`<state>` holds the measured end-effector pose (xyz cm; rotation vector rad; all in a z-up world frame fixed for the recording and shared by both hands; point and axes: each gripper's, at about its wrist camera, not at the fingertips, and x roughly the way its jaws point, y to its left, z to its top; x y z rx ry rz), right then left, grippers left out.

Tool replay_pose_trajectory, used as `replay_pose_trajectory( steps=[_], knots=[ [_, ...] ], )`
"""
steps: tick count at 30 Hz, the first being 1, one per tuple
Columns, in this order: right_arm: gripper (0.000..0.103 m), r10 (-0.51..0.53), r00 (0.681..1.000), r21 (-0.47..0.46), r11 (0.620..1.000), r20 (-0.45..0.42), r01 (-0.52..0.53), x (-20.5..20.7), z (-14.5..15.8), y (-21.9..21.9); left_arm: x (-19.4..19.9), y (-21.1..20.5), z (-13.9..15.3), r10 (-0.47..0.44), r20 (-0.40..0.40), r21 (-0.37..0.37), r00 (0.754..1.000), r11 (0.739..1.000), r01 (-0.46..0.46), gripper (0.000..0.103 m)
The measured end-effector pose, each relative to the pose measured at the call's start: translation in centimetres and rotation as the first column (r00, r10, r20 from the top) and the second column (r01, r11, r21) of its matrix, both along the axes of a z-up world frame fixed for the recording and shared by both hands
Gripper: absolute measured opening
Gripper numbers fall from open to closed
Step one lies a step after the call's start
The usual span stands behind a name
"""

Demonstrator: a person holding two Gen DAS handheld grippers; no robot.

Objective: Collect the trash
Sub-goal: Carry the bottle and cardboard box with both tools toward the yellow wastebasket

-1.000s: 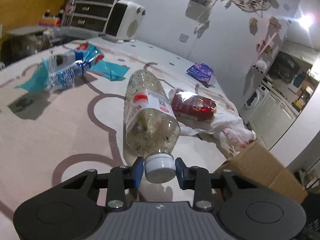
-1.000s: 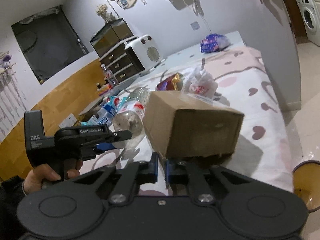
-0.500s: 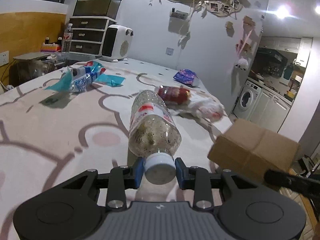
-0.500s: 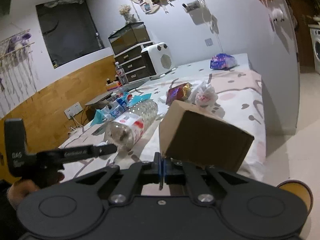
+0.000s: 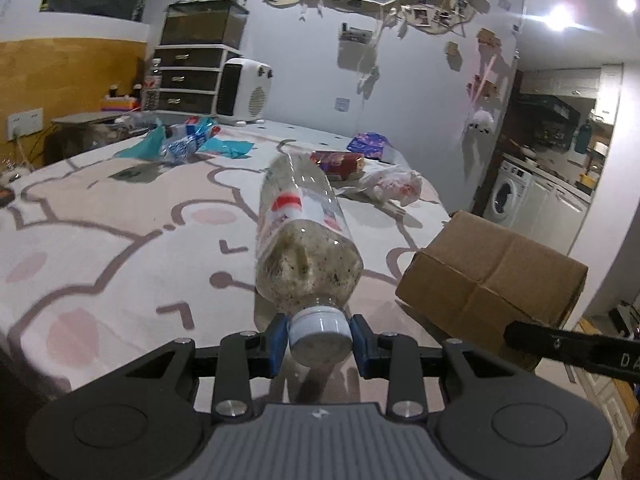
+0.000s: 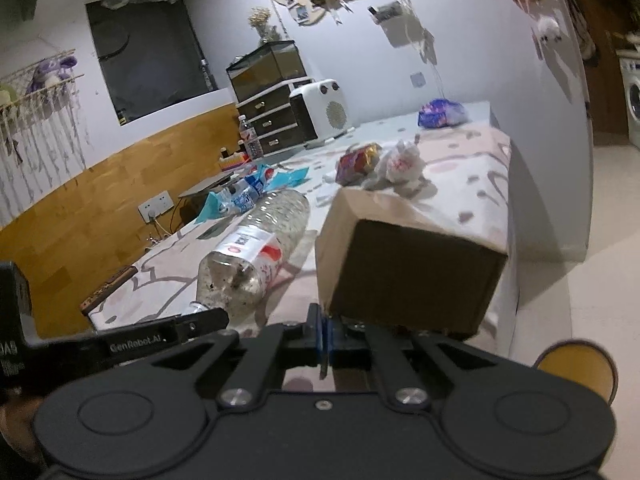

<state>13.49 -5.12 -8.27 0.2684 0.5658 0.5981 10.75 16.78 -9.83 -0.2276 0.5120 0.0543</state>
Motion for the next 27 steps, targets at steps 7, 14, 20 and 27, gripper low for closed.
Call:
replay_pose_trajectory(
  steps=[7, 14, 20, 27],
  knots=[
    [0.004, 0.008, 1.000, 0.036, 0.999, -0.012, -0.008, -0.5, -0.9, -0.1, 0.5, 1.4, -0.5, 0.065, 0.010, -0.193, 0.998, 0.979, -0.062, 0.076],
    [0.004, 0.001, 1.000, 0.041, 0.999, -0.008, 0.000, -0.4, -1.1, -0.1, 1.5, 3.4, 1.2, 0.164, 0.033, -0.196, 0.986, 0.968, -0.155, 0.094],
    [0.007, -0.015, 0.999, 0.068, 0.998, -0.030, 0.017, -0.3, -1.4, 0.3, 3.5, 1.9, 2.9, 0.154, 0.035, -0.077, 0.987, 0.986, -0.151, 0.095],
    [0.008, -0.064, 0.997, 0.111, 0.991, -0.053, 0.070, -0.2, -1.5, 0.1, 6.1, 0.2, 2.1, 0.177, -0.017, 0.013, 0.984, 0.984, -0.177, 0.093]
  ],
)
